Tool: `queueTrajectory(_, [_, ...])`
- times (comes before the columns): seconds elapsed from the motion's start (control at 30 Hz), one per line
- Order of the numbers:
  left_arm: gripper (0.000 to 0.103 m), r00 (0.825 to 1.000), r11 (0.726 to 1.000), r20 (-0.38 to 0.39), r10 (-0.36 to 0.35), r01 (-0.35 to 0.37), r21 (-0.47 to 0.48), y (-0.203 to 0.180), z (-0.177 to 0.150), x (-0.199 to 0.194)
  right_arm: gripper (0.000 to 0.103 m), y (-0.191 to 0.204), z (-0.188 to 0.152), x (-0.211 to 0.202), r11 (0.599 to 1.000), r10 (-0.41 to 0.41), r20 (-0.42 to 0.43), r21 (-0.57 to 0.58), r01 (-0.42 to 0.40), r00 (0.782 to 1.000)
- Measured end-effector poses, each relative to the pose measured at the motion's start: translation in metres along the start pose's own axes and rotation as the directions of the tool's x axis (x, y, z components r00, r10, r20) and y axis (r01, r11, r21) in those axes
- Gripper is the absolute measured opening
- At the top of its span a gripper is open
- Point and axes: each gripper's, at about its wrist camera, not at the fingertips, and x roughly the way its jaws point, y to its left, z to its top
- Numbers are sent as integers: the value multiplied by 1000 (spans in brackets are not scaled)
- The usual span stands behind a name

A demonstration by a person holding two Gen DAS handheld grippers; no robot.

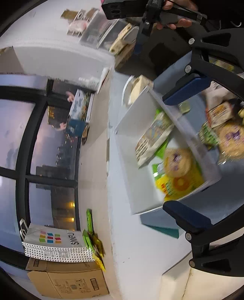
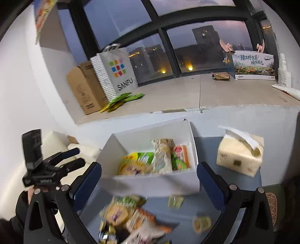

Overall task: Organize snacks
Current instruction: 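Release both held snacks into the white box, then move both tools back over the remaining snack pile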

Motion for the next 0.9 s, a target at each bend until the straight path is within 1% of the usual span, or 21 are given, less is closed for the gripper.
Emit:
queueTrajectory(0.17, [103, 999, 999, -18, -45, 45, 25, -24, -34, -20, 103, 4, -42, -43, 1000, -22, 33, -2, 22, 999])
queueTrajectory(0.23, [103, 998, 999, -27, -50, 50, 14, -33, -49, -25, 103, 4, -63, -57, 999, -41, 43, 9, 41, 998])
queueTrajectory(0.43, [103, 996, 997, -65, -61, 58, -45, -46, -93, -40, 103, 1, -120, -84, 994, -102, 28, 36, 101, 994])
queueTrajectory(0.53, [103, 994, 996, -81, -70, 65, -58, -51, -110, -47, 103, 1, -133, -81, 992, -128, -11, -8, 128, 992])
queueTrajectory(0.6, [103, 994, 996, -87, -72, 66, -63, -52, -120, -51, 103, -1, -136, -78, 989, -147, -31, -16, 147, 989])
queueTrajectory(0.8, [103, 996, 998, -83, -45, 41, -56, -50, -130, -59, 103, -13, -140, -69, 992, -123, -43, 31, 124, 991])
queueTrajectory(0.9, [103, 996, 996, -78, -48, 42, -73, -46, -131, -60, 103, -20, -144, -63, 986, -152, -54, 58, 155, 987])
